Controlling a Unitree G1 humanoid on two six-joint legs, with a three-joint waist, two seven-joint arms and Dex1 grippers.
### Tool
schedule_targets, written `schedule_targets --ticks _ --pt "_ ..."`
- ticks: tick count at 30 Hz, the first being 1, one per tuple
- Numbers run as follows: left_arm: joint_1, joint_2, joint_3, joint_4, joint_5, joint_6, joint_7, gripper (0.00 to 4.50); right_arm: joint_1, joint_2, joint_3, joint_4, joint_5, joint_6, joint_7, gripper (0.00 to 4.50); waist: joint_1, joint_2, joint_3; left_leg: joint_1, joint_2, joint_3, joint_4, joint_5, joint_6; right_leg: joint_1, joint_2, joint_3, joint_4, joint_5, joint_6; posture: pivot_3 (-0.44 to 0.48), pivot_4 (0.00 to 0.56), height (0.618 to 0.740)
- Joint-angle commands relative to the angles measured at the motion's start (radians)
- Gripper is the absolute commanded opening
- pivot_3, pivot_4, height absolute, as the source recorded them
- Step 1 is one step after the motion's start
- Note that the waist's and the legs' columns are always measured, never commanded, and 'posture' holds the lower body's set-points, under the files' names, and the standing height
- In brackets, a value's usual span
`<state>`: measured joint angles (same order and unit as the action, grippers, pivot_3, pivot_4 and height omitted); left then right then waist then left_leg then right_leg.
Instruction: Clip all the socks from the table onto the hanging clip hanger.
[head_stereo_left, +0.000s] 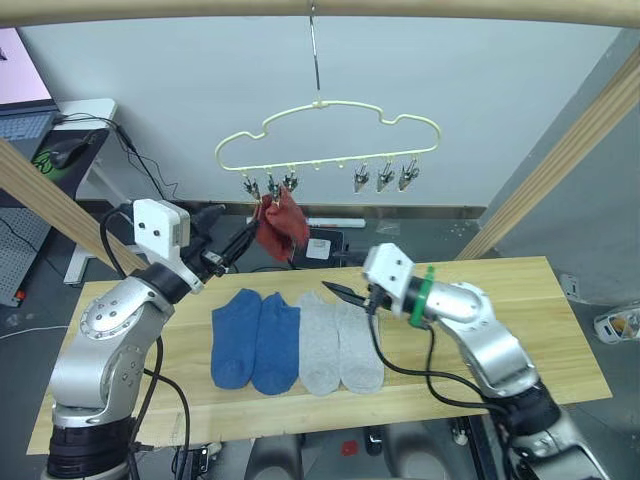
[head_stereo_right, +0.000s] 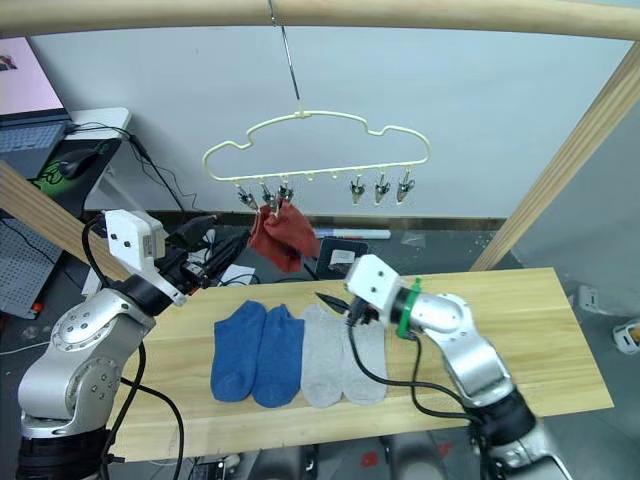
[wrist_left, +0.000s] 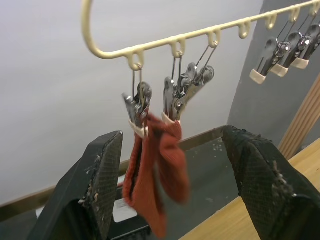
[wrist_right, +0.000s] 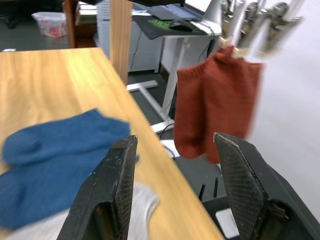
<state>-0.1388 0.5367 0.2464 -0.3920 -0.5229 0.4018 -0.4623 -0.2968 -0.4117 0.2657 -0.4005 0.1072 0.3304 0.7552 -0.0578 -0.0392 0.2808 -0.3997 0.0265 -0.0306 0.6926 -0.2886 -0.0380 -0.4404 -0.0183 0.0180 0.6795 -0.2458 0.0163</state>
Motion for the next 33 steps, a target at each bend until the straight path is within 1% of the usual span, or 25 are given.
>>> schedule_targets --ticks 1,7,10,13,22,25,28,33 --pt "0.019 -0.038 -0.019 -0.021 0.038 -0.060 0.013 3.41 0.041 -0.056 -0.104 -0.115 0.073 0.008 0.022 2.52 -0.001 0.000 -0.001 0.000 0.000 0.000 0.000 0.000 0.000 0.000 0.000 0.000 0.000 0.000 0.000 -0.158 0.194 0.740" --pt "0.015 -0.129 -0.083 -0.015 0.103 -0.120 0.042 3.41 0.093 -0.119 -0.254 -0.167 0.159 0.052 -0.002 2.52 -0.005 -0.001 -0.001 0.000 0.000 0.004 0.002 0.000 0.000 0.001 0.001 0.000 0.001 0.000 0.000 -0.178 0.197 0.740" --pt "0.012 -0.160 -0.103 -0.014 0.126 -0.134 0.060 3.41 0.118 -0.143 -0.295 -0.191 0.194 0.065 0.000 2.52 -0.007 0.000 -0.002 0.000 0.000 0.004 0.003 0.000 0.000 0.001 0.001 0.000 0.001 0.000 0.000 -0.175 0.201 0.740" --pt "0.011 -0.190 -0.126 -0.025 0.145 -0.140 0.078 3.41 0.136 -0.157 -0.311 -0.207 0.213 0.078 -0.006 2.52 -0.009 0.000 -0.002 0.001 0.000 0.004 0.003 0.000 0.000 0.002 0.002 0.000 0.001 0.000 0.000 -0.178 0.202 0.740" --pt "-0.015 -0.270 -0.178 -0.007 0.208 -0.173 0.134 3.41 0.129 -0.166 -0.309 -0.252 0.251 0.113 -0.050 2.52 -0.024 0.001 -0.003 0.001 0.000 0.005 0.003 0.000 0.000 0.003 0.006 0.001 0.001 0.000 0.000 -0.196 0.207 0.740" --pt "-0.035 -0.292 -0.184 0.022 0.224 -0.195 0.142 2.84 0.135 -0.170 -0.309 -0.262 0.256 0.118 -0.055 2.57 -0.025 0.001 -0.003 0.001 0.000 0.005 0.003 0.000 0.000 0.003 0.006 0.001 0.001 0.000 0.000 -0.203 0.209 0.740" --pt "-0.055 -0.308 -0.196 0.052 0.245 -0.216 0.148 2.01 0.143 -0.173 -0.308 -0.271 0.258 0.120 -0.058 2.57 -0.026 0.001 -0.003 0.001 0.000 0.005 0.004 0.000 0.000 0.003 0.007 0.001 0.001 0.000 0.000 -0.206 0.212 0.740" --pt "-0.074 -0.333 -0.209 0.097 0.267 -0.249 0.155 2.01 0.152 -0.179 -0.309 -0.284 0.269 0.124 -0.064 2.57 -0.027 0.001 -0.003 0.001 0.000 0.005 0.004 0.000 0.000 0.003 0.007 0.001 0.001 0.000 0.000 -0.213 0.216 0.740"
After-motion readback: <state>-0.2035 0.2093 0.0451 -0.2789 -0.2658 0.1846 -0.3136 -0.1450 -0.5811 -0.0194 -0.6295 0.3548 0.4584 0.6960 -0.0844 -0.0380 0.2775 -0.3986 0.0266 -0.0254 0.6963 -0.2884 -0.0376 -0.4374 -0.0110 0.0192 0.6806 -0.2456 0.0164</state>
